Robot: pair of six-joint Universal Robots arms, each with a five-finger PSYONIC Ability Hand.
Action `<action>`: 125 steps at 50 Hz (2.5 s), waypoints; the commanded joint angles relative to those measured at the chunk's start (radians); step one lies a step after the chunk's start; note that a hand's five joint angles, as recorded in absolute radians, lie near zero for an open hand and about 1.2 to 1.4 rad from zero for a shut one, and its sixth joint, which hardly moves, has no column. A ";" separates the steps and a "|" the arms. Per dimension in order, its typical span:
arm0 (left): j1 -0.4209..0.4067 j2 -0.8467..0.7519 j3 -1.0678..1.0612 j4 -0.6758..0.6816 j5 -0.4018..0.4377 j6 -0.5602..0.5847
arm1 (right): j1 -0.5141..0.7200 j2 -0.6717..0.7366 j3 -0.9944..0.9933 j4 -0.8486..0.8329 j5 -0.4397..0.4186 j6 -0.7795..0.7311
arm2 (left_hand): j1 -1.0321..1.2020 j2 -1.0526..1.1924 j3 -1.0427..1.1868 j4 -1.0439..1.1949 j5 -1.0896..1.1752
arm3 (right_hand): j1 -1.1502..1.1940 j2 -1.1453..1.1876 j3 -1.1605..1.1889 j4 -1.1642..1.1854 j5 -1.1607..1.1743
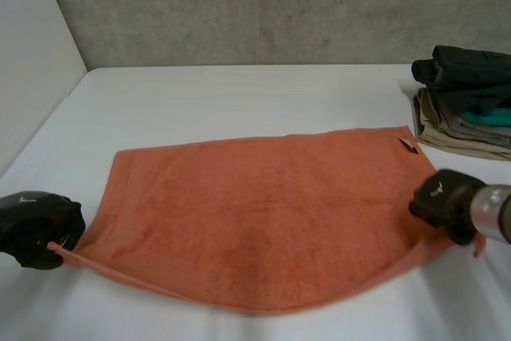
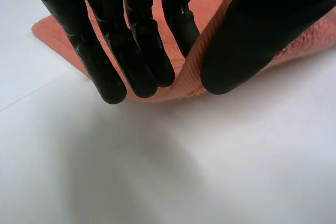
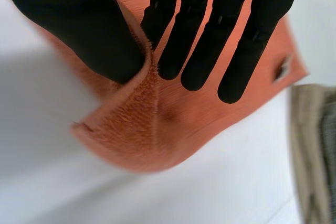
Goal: Fold the laundry.
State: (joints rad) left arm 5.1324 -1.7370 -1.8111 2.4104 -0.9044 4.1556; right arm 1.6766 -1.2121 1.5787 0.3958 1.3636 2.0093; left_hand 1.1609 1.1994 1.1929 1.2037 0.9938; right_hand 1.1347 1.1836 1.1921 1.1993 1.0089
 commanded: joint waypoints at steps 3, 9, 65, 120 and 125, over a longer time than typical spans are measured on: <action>-0.190 -0.235 0.283 0.212 -0.083 -0.314 | 0.094 0.236 -0.193 -0.377 0.166 0.215 | 0.235 0.197 0.203 0.193 0.228 | 0.262 0.213 0.204 0.197 0.213; -0.320 -0.387 0.519 0.448 -0.227 -0.558 | 0.112 0.344 -0.287 -0.549 0.238 0.227 | 0.235 0.197 0.203 0.193 0.228 | 0.262 0.213 0.204 0.197 0.213; -0.463 -0.160 0.102 1.044 -0.312 -0.833 | -0.071 0.353 -0.224 -0.478 -0.069 0.628 | -0.986 -1.025 -1.018 -1.029 -0.994 | -0.579 -0.627 -0.636 -0.643 -0.627; -0.458 -0.007 -0.011 1.041 -0.286 -0.896 | 0.674 0.407 -0.233 -0.824 0.003 0.090 | -0.986 -1.025 -1.018 -1.029 -0.994 | -0.960 -1.009 -1.018 -1.025 -1.009; -0.475 -0.002 -0.008 1.043 -0.288 -0.894 | 0.600 0.243 -0.151 -0.796 0.075 0.413 | -0.986 -1.025 -1.018 -1.029 -0.994 | -0.960 -1.009 -1.018 -1.025 -1.009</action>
State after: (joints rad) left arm 4.6767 -1.7420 -1.8240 3.4516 -1.1904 3.2603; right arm 2.3547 -0.8130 1.3654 -0.4553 1.3380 2.1269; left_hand 0.1876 0.2082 0.2129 0.2031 0.0507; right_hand 0.2292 0.2317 0.2457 0.2494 0.0725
